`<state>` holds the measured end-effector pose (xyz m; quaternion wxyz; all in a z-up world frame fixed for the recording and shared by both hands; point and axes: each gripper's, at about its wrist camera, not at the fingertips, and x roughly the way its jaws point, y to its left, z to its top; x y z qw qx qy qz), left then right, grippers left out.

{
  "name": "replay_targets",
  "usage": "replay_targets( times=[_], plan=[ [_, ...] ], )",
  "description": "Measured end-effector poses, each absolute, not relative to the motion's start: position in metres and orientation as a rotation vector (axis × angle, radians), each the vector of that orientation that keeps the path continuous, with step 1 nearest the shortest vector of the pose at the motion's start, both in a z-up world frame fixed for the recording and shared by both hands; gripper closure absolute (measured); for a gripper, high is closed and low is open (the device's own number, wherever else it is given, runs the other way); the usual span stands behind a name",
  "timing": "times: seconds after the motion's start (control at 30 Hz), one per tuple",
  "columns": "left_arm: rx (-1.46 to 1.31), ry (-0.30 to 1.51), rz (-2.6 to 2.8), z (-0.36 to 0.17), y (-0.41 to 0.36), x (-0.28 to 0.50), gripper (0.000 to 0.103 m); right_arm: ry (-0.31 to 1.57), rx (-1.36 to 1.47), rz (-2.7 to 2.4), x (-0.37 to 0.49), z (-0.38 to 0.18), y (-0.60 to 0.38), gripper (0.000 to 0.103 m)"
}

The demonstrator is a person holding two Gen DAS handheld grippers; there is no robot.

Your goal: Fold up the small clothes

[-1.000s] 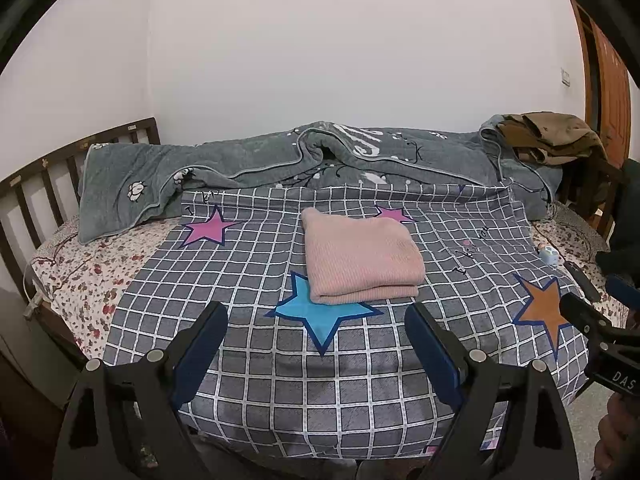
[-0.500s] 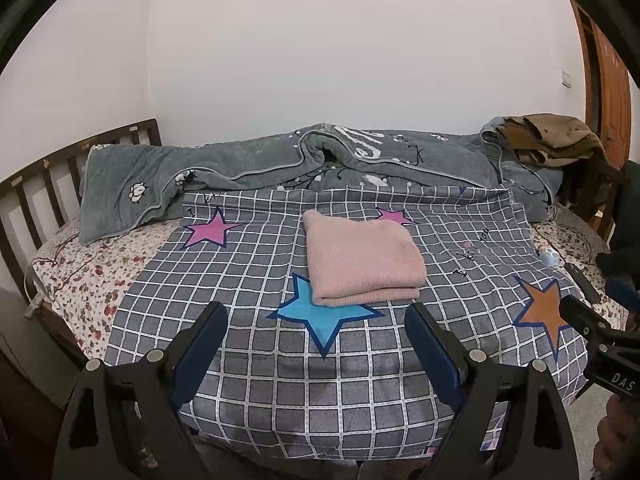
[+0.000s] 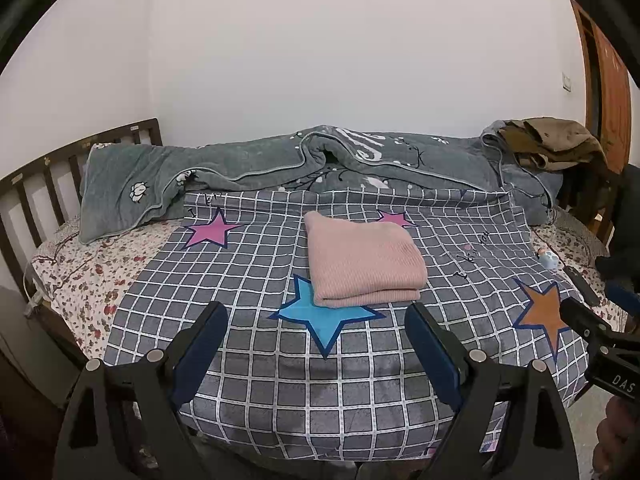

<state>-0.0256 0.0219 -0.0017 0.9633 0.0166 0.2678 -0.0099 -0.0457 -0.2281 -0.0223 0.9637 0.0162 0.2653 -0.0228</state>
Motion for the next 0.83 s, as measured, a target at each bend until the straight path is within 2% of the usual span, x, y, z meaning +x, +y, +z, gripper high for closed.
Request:
replay_targets(
  times=[0.83],
  plan=[
    [0.016,0.531,0.003,-0.007,0.035,-0.015,0.013,0.531,0.026,-0.031,-0.041,-0.027,-0.217,0.005]
  ],
)
